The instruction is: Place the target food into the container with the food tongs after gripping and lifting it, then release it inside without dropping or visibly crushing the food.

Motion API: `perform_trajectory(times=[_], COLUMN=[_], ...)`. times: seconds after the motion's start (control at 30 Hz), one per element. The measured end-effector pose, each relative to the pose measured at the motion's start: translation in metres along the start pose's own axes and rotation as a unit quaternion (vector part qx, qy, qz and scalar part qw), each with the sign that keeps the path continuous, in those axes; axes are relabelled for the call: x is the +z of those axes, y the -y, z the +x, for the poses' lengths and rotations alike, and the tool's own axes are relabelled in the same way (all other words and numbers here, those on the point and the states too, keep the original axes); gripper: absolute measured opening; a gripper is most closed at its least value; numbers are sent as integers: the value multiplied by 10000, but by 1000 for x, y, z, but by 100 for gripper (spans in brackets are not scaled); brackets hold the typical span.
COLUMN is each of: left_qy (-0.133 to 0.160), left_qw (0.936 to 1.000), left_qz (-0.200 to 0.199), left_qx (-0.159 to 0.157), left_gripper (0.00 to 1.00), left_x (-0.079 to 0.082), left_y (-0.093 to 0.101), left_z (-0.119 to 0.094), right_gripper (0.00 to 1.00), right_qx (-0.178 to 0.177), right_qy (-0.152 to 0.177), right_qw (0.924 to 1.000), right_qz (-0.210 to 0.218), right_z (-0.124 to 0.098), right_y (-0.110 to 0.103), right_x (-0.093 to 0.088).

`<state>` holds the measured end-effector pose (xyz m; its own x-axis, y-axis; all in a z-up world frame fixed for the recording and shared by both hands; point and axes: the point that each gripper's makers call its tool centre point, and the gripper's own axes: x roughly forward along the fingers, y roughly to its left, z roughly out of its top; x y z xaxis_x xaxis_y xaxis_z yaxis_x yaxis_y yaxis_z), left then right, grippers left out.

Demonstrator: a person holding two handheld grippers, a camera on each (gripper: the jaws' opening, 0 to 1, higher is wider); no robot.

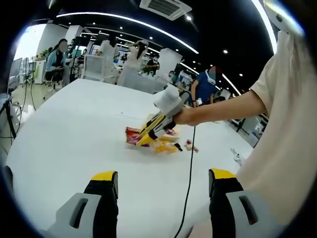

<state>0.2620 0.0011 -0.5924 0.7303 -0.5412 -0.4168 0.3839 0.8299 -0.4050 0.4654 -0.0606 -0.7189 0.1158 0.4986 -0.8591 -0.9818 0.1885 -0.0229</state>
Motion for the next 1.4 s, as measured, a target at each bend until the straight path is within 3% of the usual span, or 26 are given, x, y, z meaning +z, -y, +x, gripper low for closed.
perform_trajectory(times=[0.57,0.77,1.1,1.4], left_qy=[-65,37,64,53], left_qw=[9994,9992,9994,9998], left_qz=[287,351,298,212], left_qx=[-159,-192,-160,-36], left_gripper=[75,75,74,74], left_x=[-3,3,-4,-4], left_y=[21,24,26,11], left_z=[-11,-12,-20,-24], right_gripper=[24,24,24,24], right_qx=[-36,-80,-72,55], right_qy=[247,169,39,-189], right_qw=[9997,9998,9999,9995], right_qz=[-4,-67,-134,-241], right_z=[-29,-34,-23,-5], right_y=[-16,-17,-15,-15], right_x=[12,7,-1,-9])
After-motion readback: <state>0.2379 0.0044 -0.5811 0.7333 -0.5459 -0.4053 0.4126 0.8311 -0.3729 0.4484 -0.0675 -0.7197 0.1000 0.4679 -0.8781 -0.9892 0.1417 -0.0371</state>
